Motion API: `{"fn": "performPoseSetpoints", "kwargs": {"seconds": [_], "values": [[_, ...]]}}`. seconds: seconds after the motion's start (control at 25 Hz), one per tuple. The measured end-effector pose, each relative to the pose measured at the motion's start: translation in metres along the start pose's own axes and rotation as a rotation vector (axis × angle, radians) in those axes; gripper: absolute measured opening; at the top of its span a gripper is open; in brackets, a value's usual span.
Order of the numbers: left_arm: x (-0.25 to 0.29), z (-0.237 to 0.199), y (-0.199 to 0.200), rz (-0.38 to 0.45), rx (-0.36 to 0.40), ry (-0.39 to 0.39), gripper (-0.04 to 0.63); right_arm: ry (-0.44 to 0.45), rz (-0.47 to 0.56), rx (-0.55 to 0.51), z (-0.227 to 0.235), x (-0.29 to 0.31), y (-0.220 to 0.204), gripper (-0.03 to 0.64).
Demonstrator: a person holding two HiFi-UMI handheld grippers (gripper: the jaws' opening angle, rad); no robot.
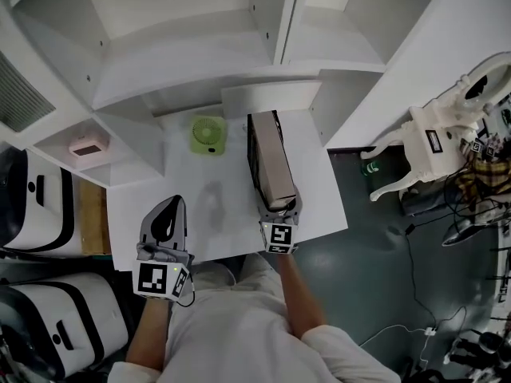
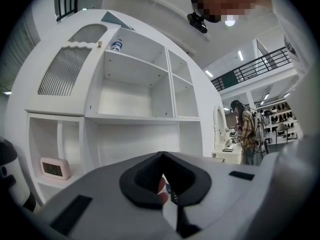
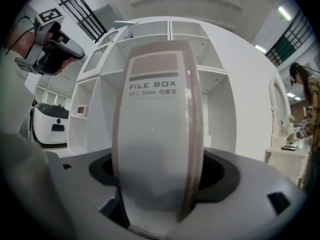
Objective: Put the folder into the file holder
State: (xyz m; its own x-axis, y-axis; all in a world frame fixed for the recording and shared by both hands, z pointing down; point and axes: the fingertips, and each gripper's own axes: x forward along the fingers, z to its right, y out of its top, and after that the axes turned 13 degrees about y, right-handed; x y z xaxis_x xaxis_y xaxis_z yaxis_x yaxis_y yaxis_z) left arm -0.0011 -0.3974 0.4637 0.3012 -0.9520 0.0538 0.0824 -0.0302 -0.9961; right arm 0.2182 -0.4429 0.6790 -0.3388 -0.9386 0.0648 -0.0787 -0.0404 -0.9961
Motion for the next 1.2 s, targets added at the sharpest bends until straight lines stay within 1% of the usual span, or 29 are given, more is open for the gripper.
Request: {"fn": "performPoseSetpoints", "kwargs": {"seconds": [0.12, 0.28, 0.4, 0.52, 0.6, 0.72, 0.76, 0.8, 0.88, 0.92, 1.0, 1.08, 1.2], "values": [[-0.001, -0.001, 0.011, -0.014, 0.008, 0.008, -0.009, 0.028, -0.022, 0.002, -0.001, -0.002, 0.009, 0.395], [0.0, -0.003, 0.026, -0.011, 0.007, 0.021, -0.009, 0.038, -0.063, 0.025, 0.001, -0.005, 0.021, 0.466], [0.0, -0.002, 0.037, -0.001, -0.001, 0.023, -0.009, 0.047, -0.082, 0.028, 0.001, -0.015, 0.034, 0.483], [0.0, -0.004, 0.046, 0.018, -0.008, 0.023, -0.009, 0.042, -0.057, 0.043, -0.001, -0.034, 0.066, 0.483], [-0.002, -0.008, 0.048, 0.025, -0.02, 0.025, -0.009, 0.026, -0.028, 0.04, -0.002, -0.05, 0.098, 0.482], [-0.007, -0.013, 0.047, 0.033, -0.04, 0.024, -0.009, -0.009, 0.019, -0.026, -0.011, -0.073, 0.156, 0.48], [-0.01, -0.014, 0.047, 0.038, -0.046, 0.021, -0.009, -0.016, 0.032, -0.046, -0.016, -0.079, 0.174, 0.464], [-0.012, -0.015, 0.047, 0.043, -0.051, 0.019, -0.009, -0.02, 0.047, -0.055, -0.021, -0.084, 0.191, 0.427], [-0.016, -0.018, 0.051, 0.056, -0.059, 0.016, -0.009, -0.028, 0.063, -0.031, -0.029, -0.089, 0.215, 0.287], [-0.02, -0.019, 0.053, 0.063, -0.062, 0.015, -0.009, -0.032, 0.053, -0.01, -0.032, -0.09, 0.222, 0.257], [-0.029, -0.023, 0.059, 0.079, -0.062, 0.014, -0.009, -0.022, 0.015, 0.019, -0.042, -0.091, 0.234, -0.002], [-0.038, -0.029, 0.066, 0.097, -0.051, 0.016, -0.009, 0.01, -0.006, -0.002, -0.057, -0.089, 0.249, -0.003], [-0.05, -0.041, 0.077, 0.124, -0.027, 0.021, -0.009, 0.033, 0.01, -0.074, -0.081, -0.086, 0.278, -0.003]]}}
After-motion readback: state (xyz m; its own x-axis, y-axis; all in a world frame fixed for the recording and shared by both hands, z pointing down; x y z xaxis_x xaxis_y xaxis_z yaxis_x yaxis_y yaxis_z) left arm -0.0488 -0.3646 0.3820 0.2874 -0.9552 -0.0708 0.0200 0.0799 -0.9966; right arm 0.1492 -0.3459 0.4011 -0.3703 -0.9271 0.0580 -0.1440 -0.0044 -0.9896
